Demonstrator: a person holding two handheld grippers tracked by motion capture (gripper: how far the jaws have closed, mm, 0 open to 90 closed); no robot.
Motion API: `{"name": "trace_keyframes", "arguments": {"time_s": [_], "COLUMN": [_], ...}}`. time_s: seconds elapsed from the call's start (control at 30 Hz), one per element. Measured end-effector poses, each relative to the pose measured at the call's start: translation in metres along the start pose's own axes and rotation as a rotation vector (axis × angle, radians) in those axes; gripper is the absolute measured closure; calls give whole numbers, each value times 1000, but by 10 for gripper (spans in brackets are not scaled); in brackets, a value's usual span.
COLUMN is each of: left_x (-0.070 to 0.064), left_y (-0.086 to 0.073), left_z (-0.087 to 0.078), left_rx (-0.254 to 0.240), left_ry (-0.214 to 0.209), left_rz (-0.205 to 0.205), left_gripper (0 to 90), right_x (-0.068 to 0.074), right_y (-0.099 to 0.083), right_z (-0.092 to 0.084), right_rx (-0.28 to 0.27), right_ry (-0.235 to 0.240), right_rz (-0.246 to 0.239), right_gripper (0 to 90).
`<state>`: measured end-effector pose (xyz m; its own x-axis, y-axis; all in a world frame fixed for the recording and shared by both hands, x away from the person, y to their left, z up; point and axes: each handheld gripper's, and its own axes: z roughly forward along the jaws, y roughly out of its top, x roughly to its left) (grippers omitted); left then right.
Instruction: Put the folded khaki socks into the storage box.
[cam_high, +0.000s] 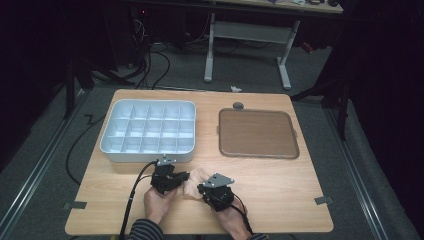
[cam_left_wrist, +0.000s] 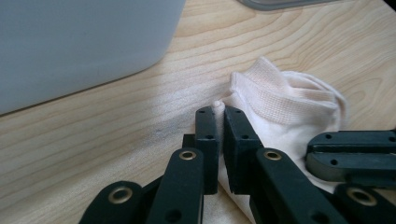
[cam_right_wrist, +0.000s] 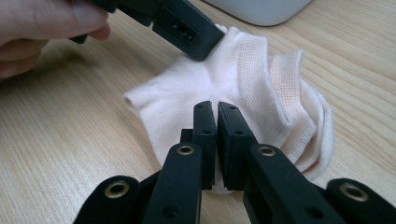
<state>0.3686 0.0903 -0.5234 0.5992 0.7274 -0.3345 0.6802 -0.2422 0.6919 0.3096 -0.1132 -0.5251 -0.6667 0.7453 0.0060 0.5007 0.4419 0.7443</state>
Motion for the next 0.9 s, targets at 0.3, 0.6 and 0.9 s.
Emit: {"name": "trace_keyframes", "arguments": {"time_s": [0.3,0.6,0.9], "left_x": [0,1,-1], "left_y": [3,3,2], "left_z": [-12,-21,-22], "left_rx": [-32,-42,-55], "left_ry": [-66,-87,-85], "left_rz": [-6,-7,9], "left_gripper": [858,858,858], "right_x": [2,-3,-8], "right_y": [0,8,24], "right_z": [-1,-12,-1], "right_rx": [-5,-82,-55], "right_ry": [18,45,37], "right_rz": [8,66,57], "right_gripper": [861,795,849]}}
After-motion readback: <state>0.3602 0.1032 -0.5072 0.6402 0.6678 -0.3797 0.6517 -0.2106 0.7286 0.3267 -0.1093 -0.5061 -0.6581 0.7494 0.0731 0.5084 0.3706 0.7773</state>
